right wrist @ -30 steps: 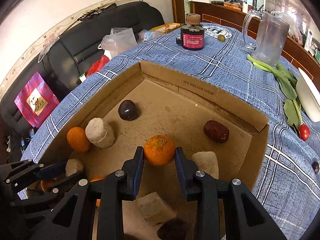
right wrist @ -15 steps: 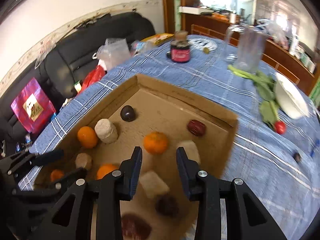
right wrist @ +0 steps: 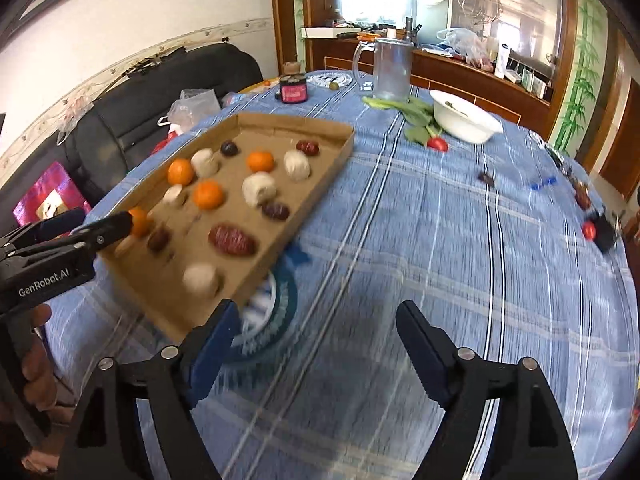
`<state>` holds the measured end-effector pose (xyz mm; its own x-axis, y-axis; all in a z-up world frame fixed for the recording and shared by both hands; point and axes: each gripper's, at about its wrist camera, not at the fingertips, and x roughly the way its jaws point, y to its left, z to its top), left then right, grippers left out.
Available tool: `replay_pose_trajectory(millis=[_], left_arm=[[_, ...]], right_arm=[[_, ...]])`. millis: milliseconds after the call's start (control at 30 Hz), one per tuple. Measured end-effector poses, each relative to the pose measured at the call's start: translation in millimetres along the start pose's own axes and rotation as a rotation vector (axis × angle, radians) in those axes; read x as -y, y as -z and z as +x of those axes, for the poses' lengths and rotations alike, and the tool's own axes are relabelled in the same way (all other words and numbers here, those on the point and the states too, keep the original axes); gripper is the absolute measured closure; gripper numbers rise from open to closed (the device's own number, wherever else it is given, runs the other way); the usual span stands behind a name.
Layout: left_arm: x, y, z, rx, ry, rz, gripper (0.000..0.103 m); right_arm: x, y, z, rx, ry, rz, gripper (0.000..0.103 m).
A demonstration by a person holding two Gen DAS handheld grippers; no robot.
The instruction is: Organize fruits
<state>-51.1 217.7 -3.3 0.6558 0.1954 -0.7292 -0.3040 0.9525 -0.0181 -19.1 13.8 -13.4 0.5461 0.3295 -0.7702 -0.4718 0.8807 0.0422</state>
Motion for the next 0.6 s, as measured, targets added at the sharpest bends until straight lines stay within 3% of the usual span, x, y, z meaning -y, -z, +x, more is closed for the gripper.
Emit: replay_pose_trajectory(millis=[133, 267, 500, 600], left_arm=[[4, 23, -16, -0.036, -0.015, -0.063, 0.017], [-9, 35, -30, -0.039, 0.018, -0.122, 0.012], [-17, 34, -58, 0.037, -0.017, -0.04, 0.012], [-18, 34, -64, 0.058, 0.019, 0.001, 0.012]], right_arm=[[-6, 22, -22, 0.044, -0.003, 0.014, 0.014], [-14, 39, -38, 0.076, 0.019, 0.004, 0.012], [-16, 50, -49, 0.086, 0.075, 0.075, 0.012], [-19, 50, -50, 0.078, 0.07, 0.142, 0.012]])
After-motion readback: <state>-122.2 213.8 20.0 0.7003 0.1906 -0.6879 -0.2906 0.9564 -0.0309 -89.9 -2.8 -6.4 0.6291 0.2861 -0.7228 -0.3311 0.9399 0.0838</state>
